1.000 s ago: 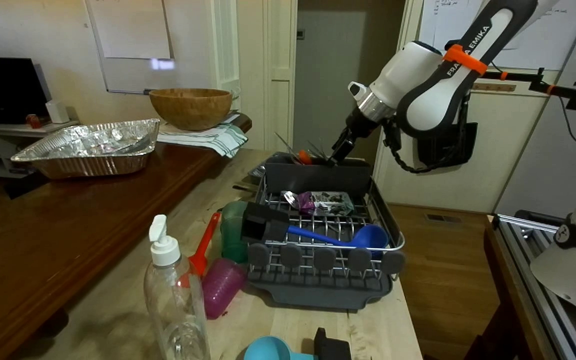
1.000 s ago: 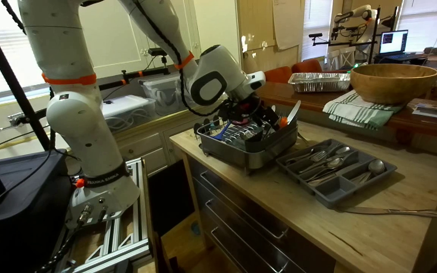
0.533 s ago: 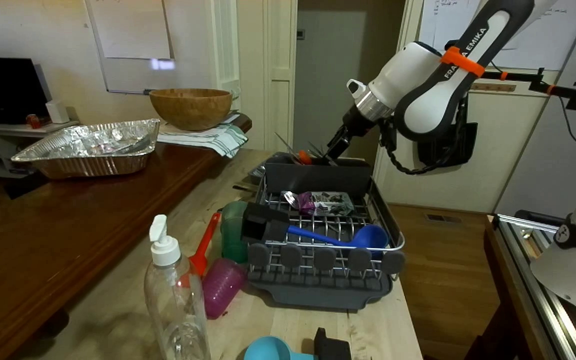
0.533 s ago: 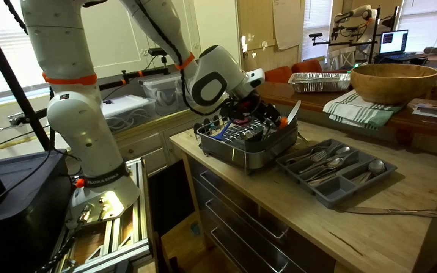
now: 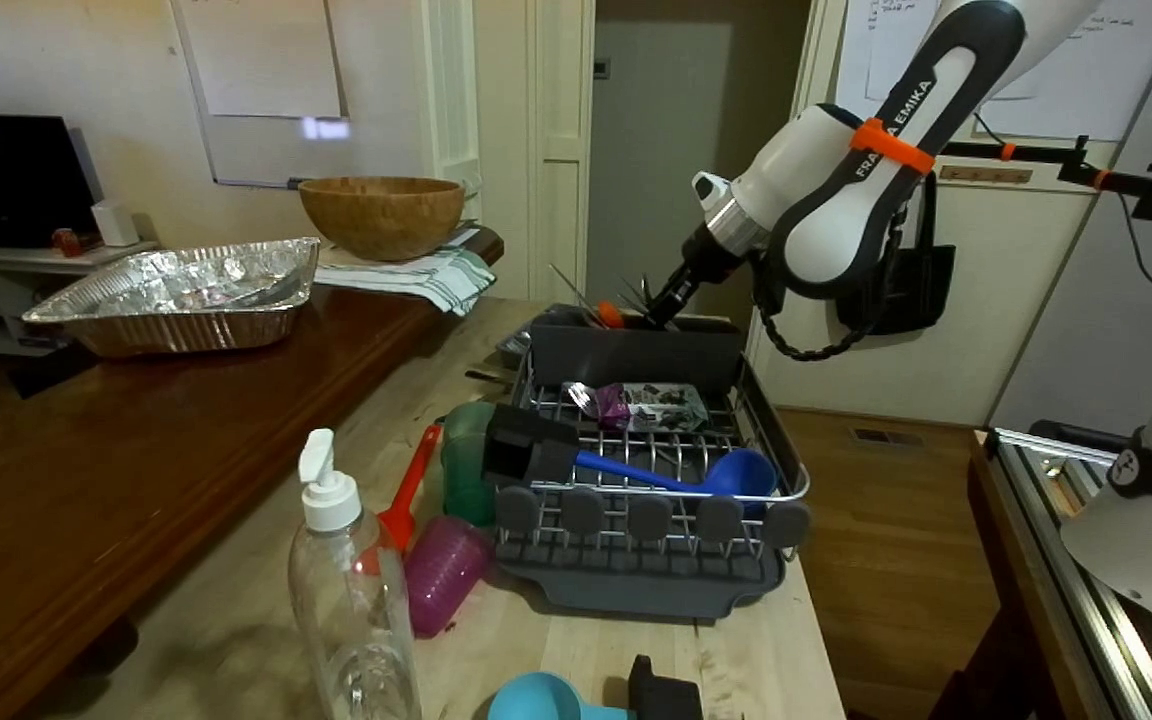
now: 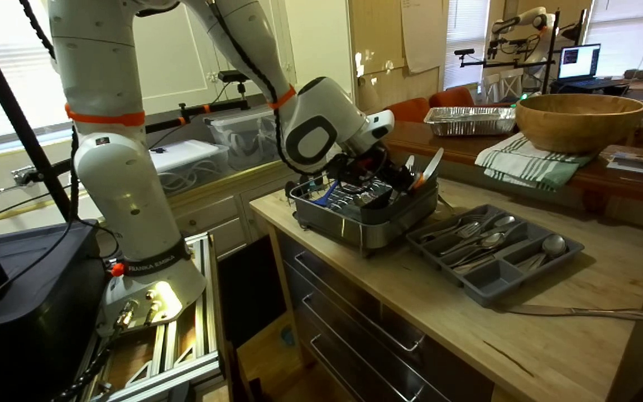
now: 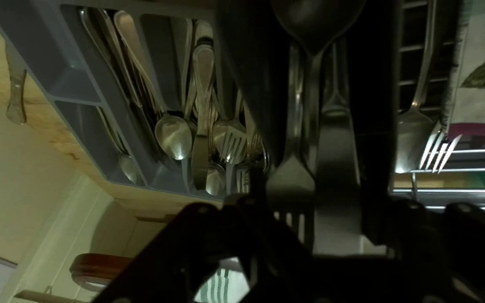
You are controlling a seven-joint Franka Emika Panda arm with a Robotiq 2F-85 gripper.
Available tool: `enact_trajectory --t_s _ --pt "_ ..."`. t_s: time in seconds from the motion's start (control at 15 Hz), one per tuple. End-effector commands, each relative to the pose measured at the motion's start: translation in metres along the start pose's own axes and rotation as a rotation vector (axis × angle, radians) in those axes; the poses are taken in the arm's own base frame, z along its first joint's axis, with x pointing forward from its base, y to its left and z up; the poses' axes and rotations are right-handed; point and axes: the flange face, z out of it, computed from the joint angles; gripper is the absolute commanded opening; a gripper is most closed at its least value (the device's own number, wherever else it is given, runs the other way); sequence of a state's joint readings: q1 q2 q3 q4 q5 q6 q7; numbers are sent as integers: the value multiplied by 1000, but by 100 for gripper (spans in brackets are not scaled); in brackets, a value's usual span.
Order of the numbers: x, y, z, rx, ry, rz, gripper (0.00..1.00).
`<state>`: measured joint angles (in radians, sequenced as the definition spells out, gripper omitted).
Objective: Move the blue spoon to the left dish rack, then remove some utensils from the left dish rack
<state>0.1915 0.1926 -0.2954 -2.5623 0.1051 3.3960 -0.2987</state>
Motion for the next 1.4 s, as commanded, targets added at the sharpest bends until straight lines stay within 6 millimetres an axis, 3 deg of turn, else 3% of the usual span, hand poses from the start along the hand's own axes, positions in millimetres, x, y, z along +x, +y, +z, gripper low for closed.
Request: enact_trajectory --t_s 0.0,0.13,0.27,0.33,0.87,1.13,1.33 --pt "2 -10 5 3 1 -15 19" --pt "9 -13 1 15 14 -16 5" --pt "19 -9 -4 16 33 -3 0" --pt "24 -9 -8 18 43 0 4" --pt "93 -9 -51 72 92 58 2" --pt "121 -6 -47 101 48 51 3" --pt "139 7 -43 111 20 35 3"
